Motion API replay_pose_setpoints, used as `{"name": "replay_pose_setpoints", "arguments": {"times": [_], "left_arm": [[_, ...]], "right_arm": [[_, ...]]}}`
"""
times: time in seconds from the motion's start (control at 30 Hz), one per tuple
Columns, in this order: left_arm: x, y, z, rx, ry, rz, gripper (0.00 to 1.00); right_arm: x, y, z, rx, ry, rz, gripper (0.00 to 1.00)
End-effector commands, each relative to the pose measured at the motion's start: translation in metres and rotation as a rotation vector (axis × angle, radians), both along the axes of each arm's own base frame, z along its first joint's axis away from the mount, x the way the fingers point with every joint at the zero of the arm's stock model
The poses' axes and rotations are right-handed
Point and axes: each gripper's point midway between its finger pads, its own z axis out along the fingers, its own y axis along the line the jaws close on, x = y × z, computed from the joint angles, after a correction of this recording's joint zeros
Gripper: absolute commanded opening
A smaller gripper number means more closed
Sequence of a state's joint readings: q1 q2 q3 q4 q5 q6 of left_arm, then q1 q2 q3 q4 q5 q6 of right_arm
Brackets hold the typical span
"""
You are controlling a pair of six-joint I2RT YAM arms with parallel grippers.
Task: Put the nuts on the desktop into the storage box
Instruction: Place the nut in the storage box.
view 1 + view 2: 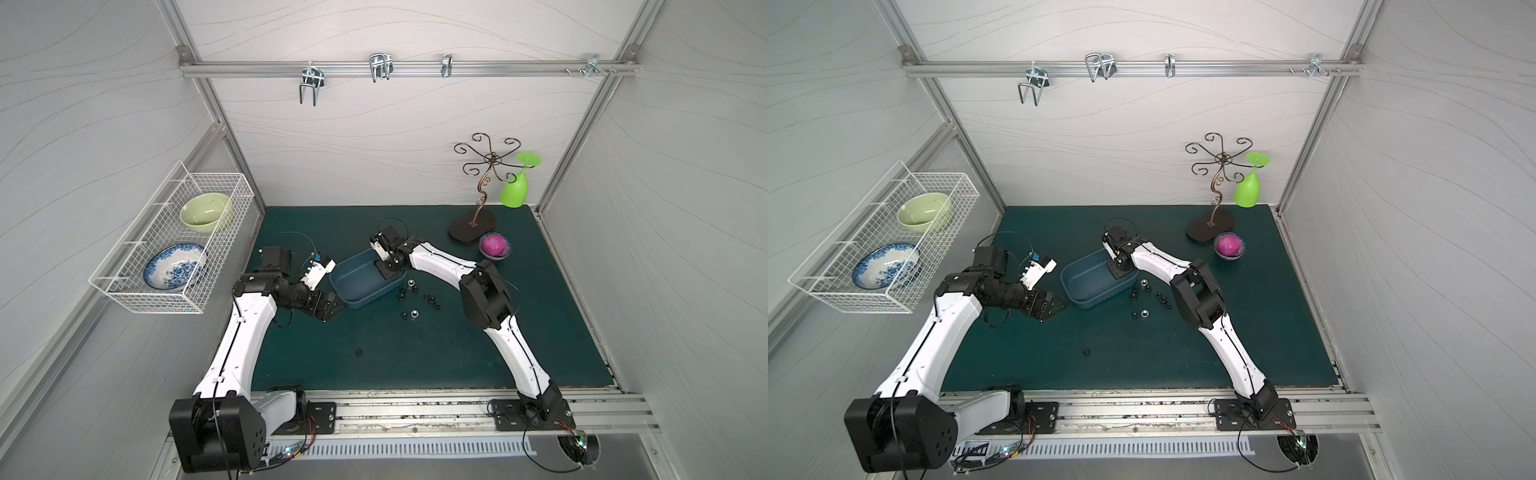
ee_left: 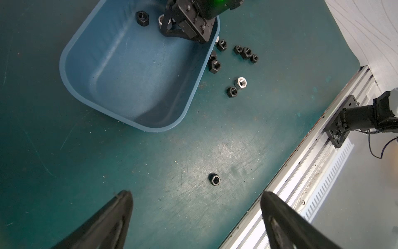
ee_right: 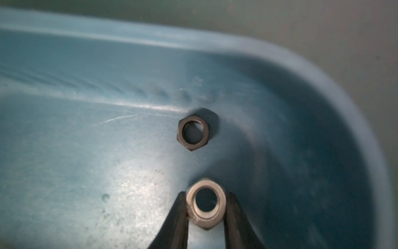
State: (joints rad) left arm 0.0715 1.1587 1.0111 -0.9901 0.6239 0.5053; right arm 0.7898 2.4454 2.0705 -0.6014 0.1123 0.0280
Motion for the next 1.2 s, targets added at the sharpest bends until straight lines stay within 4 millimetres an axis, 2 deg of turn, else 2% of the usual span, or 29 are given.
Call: {"name": "replay_pose_setpoints", "arguments": {"times": [0.0, 0.1, 0.2, 0.33, 0.57, 0.73, 0.93, 1.17], "left_arm": [[-0.001, -0.002, 0.003, -0.018, -0.006, -0.015, 0.97], [-0.002, -0.002, 0.002, -0.019, -0.003, -0.017, 0.97], [-0.003, -0.003, 0.003, -0.023, -0.006, -0.021, 0.96], [-0.003, -0.003, 0.003, -0.023, -0.005, -0.022, 0.96], [-0.008, -0.006, 0.004, -0.033, -0.005, -0.045, 0.95], [-0.008, -0.006, 0.005, -0.036, -0.008, -0.046, 0.95], [-0.009, -0.007, 0.005, -0.037, -0.013, -0.047, 0.95], [-0.009, -0.009, 0.006, -0.048, -0.018, -0.058, 0.96]], "right_arm": [[-0.003, 0.003, -0.009, -0.020, 0.020, 0.019, 0.02], [-0.004, 0.005, -0.012, -0.022, 0.032, 0.023, 0.08], [-0.005, 0.006, -0.012, -0.012, 0.045, 0.026, 0.21], [-0.007, 0.008, -0.009, -0.002, 0.054, 0.036, 0.24], [-0.006, 0.010, 0.000, 0.017, 0.057, 0.024, 0.43], [-0.009, 0.010, 0.010, 0.030, 0.061, 0.030, 0.53], [-0.011, 0.014, 0.044, 0.083, 0.044, 0.039, 0.62], [-0.032, 0.025, 0.093, 0.151, 0.020, 0.105, 0.71]]}}
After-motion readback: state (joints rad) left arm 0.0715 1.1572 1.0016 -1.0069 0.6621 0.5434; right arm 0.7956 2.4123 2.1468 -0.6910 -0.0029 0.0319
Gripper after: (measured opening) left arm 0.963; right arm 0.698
